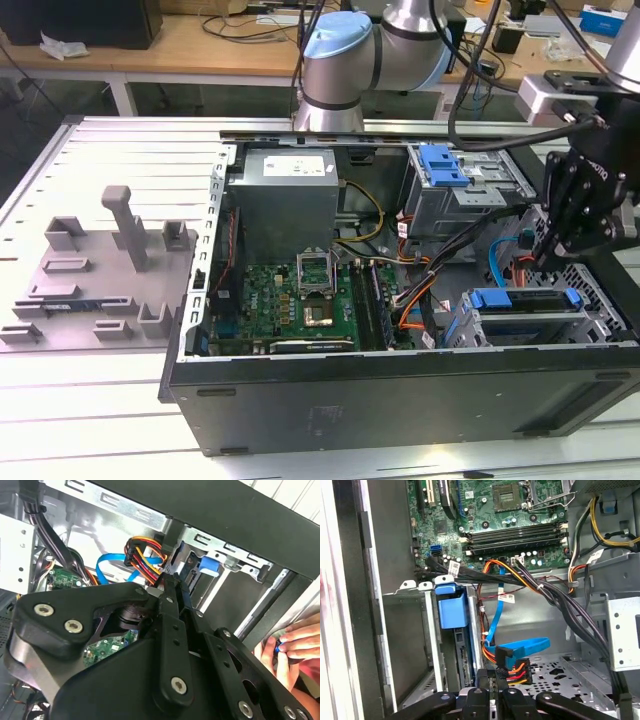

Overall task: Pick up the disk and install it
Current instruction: 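Insert the first disk wire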

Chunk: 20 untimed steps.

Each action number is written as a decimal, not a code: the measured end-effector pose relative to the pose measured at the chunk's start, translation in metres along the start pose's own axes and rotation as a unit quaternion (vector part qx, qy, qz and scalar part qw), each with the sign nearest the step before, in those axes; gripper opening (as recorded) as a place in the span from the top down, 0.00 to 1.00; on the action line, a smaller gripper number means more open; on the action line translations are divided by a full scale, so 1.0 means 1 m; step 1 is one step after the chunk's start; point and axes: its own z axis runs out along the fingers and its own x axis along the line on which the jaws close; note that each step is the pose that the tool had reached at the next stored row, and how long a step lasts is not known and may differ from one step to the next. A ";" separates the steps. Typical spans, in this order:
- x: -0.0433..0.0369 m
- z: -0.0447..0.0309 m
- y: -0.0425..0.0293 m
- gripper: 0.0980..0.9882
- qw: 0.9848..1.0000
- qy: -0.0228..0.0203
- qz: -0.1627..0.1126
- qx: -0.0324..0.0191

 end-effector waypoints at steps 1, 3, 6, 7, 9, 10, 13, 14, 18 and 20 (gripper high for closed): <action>0.0014 0.0002 -0.0001 0.92 1.000 0.000 -0.001 0.000; 0.0037 0.0003 -0.0004 0.92 1.000 0.000 -0.004 0.000; 0.0074 0.0007 -0.0009 0.92 1.000 0.000 -0.008 0.001; 0.0085 0.0008 -0.0010 0.92 1.000 0.000 -0.009 0.001; 0.0110 0.0010 -0.0013 0.92 1.000 0.000 -0.011 0.001; 0.0131 0.0012 -0.0016 0.92 1.000 0.000 -0.012 0.001; 0.0162 0.0015 -0.0020 0.92 1.000 -0.001 -0.011 0.001; 0.0162 0.0015 -0.0020 0.92 1.000 -0.001 -0.010 0.001; 0.0162 0.0015 -0.0020 0.92 1.000 -0.001 -0.003 0.000; 0.0162 0.0015 -0.0020 0.92 1.000 -0.001 -0.003 0.000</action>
